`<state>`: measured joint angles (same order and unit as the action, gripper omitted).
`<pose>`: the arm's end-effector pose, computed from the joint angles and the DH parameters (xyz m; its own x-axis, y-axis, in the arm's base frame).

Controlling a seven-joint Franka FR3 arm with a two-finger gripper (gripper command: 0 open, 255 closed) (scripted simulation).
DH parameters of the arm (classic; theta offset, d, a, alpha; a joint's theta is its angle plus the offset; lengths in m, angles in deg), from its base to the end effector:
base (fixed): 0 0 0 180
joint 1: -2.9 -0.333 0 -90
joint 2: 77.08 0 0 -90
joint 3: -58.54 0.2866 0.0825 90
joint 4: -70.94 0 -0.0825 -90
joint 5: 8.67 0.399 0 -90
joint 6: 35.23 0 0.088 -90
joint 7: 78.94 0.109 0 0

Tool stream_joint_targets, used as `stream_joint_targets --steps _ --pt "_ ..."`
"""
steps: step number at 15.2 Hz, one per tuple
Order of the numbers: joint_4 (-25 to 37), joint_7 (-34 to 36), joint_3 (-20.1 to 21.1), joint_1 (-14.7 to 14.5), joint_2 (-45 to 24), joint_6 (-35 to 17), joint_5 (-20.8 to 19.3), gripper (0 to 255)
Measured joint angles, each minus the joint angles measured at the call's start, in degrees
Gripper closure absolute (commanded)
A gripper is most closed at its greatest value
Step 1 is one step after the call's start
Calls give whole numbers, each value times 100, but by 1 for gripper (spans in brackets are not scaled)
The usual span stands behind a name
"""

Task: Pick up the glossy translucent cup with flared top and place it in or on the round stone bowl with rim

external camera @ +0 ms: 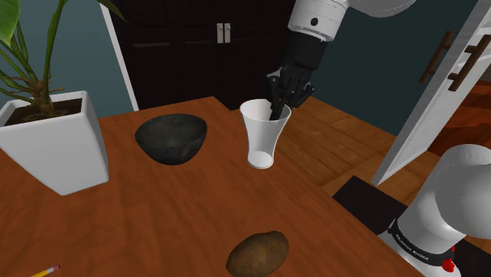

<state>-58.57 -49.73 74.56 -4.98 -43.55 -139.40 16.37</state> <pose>0.3690 0.2196 0.5547 0.9789 -0.2017 -0.0337 -0.2024 -0.9327 -0.2986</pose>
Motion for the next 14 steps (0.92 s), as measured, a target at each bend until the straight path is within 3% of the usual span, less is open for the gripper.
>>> stream_joint_targets --steps 14 --pt "1199 278 -133 60 -224 946 -171 255"
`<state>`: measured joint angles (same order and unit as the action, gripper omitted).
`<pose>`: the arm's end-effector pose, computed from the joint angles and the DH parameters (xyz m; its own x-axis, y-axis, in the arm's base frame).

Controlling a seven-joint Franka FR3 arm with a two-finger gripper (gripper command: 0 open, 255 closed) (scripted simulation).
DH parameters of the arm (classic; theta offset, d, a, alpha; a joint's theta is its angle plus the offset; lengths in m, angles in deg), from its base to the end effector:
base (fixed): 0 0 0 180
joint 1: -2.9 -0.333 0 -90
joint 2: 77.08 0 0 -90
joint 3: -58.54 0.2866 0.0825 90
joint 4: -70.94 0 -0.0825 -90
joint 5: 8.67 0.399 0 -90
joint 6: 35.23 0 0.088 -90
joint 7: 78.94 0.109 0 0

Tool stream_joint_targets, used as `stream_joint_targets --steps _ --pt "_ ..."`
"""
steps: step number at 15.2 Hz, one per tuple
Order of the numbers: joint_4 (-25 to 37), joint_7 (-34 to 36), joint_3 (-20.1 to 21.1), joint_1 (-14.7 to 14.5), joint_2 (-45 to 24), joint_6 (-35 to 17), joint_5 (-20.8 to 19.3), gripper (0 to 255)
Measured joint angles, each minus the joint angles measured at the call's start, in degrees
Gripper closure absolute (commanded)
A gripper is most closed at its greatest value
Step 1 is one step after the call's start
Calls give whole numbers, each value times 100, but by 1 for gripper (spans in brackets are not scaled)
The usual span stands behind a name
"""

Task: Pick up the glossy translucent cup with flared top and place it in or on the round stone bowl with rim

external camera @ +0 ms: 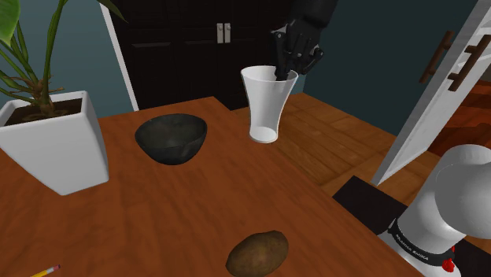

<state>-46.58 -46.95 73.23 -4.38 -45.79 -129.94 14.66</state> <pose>0.3691 0.2185 0.6287 0.9788 -0.2018 -0.0338 -0.2026 -0.9326 -0.2985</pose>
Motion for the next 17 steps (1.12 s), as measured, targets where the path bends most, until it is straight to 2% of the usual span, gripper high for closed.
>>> stream_joint_targets --steps 7,14,17 --pt "711 174 -4 24 -272 407 -72 255" --pt "2315 613 407 80 -1845 342 -431 255" --pt "3328 915 614 28 -2699 472 -731 255"
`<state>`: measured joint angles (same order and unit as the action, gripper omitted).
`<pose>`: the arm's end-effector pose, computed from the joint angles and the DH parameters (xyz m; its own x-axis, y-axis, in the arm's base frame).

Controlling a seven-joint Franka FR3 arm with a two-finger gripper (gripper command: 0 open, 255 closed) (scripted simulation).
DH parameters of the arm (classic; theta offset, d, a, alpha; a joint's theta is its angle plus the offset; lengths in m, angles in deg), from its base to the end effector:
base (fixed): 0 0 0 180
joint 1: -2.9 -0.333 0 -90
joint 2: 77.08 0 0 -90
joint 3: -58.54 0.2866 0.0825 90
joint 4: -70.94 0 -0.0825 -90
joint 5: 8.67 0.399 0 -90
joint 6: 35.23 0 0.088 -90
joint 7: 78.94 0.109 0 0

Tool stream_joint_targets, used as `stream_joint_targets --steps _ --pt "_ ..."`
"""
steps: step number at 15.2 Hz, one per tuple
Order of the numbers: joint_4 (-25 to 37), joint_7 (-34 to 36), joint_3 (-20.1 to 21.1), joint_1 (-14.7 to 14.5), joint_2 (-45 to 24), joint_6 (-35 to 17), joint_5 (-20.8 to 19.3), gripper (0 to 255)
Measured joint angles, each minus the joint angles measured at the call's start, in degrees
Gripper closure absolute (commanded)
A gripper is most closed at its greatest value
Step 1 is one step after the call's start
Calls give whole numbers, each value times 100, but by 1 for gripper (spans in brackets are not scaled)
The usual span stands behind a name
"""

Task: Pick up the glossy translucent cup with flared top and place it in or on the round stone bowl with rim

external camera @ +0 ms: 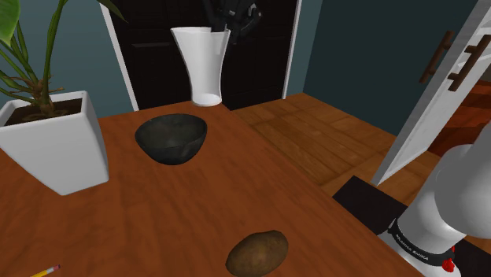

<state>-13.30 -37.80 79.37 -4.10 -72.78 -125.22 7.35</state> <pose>0.4646 0.2893 0.6845 0.9792 -0.2002 -0.0342 -0.2013 -0.9334 -0.2970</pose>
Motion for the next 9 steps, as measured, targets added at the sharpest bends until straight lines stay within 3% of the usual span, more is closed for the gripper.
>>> stream_joint_targets --steps 5,7,9 --pt "2026 472 234 -317 -1550 483 -670 255" --pt "3655 744 284 -793 -2618 1024 -1148 255" --pt "3977 791 258 -880 -2884 1105 -1247 255"
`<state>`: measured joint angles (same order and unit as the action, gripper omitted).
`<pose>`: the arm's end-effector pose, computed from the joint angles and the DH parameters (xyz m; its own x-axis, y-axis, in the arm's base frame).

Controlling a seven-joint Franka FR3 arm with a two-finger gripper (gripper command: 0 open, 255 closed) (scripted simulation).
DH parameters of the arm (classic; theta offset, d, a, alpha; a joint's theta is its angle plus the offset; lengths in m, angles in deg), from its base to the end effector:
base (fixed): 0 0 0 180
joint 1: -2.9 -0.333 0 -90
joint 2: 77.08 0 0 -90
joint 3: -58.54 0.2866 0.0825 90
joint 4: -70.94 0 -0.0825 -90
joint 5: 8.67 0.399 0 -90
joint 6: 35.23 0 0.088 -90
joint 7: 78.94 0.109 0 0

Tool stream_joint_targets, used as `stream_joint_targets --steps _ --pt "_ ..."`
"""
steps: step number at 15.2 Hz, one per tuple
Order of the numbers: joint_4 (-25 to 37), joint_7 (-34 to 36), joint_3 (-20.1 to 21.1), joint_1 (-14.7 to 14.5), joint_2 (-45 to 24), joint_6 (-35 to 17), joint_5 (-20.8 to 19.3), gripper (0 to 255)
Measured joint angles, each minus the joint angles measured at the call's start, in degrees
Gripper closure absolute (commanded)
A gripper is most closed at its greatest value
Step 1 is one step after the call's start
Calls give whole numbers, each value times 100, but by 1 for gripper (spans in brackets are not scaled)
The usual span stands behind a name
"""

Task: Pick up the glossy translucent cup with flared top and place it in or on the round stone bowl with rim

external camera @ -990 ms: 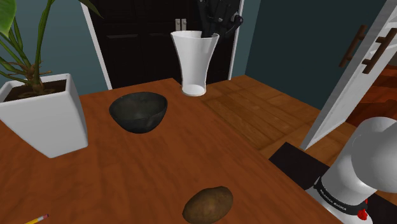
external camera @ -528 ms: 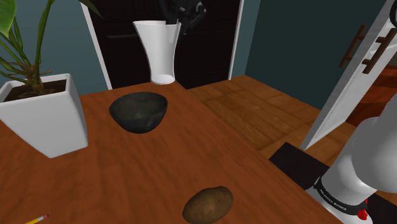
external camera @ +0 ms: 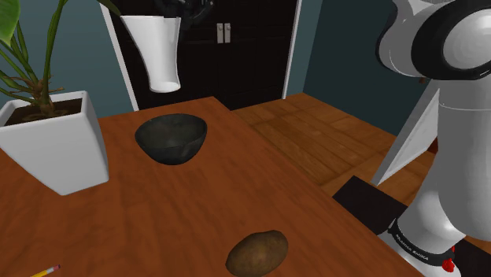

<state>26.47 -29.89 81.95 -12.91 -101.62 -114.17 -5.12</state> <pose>0.5347 0.3393 0.7036 0.9798 -0.1973 -0.0339 -0.1983 -0.9337 -0.2981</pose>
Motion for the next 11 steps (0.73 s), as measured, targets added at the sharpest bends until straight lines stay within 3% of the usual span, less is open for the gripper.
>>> stream_joint_targets --steps 11 --pt "-2211 -322 -13 419 857 -1342 372 255"
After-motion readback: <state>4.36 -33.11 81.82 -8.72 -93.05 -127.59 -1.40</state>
